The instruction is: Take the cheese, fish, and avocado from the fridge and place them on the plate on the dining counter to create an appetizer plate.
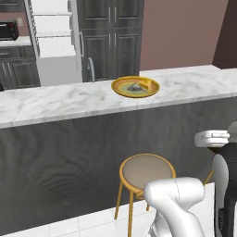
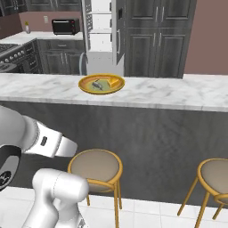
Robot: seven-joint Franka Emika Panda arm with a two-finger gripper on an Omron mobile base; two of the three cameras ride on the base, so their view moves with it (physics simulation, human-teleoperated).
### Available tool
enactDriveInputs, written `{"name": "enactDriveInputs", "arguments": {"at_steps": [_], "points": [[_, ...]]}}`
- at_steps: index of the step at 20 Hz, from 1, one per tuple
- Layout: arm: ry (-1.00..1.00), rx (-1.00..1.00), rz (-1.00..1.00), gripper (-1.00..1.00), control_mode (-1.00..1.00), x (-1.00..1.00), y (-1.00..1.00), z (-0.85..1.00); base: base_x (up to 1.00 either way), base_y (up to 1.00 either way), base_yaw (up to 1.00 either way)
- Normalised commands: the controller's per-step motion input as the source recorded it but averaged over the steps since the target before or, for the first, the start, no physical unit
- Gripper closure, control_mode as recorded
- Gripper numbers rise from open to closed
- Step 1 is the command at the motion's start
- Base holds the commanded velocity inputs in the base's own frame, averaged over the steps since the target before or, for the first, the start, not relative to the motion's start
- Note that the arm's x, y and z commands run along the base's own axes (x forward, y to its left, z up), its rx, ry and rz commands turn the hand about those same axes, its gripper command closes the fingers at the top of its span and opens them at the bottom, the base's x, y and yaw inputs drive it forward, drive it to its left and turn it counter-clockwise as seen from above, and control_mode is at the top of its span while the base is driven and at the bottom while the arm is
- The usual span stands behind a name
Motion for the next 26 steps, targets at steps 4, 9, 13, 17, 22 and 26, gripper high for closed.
{"name": "enactDriveInputs", "arguments": {"at_steps": [4, 9, 13, 17, 22, 26], "points": [[0.01, 0.0, -0.03, 1.0, -1.0, 0.18, 0.14, 0.15, 0.0, 0.0, 0.0], [0.07, 0.0, -0.03, 1.0, -1.0, 0.34, 0.2, 0.19, 0.0, 0.0, 0.0], [0.17, 0.04, -0.04, 1.0, -1.0, 0.49, 0.06, 0.26, 0.0, 0.0, 0.0], [0.19, 0.06, -0.03, 1.0, -1.0, 0.59, 0.14, 0.14, 0.0, 0.0, 0.0], [0.14, 0.06, -0.01, 1.0, -1.0, 0.61, 0.09, 0.0, 0.0, 0.0, 0.0], [0.08, 0.06, 0.0, 1.0, -1.0, 0.59, 0.06, 0.0, 0.0, 0.0, 0.0]]}}
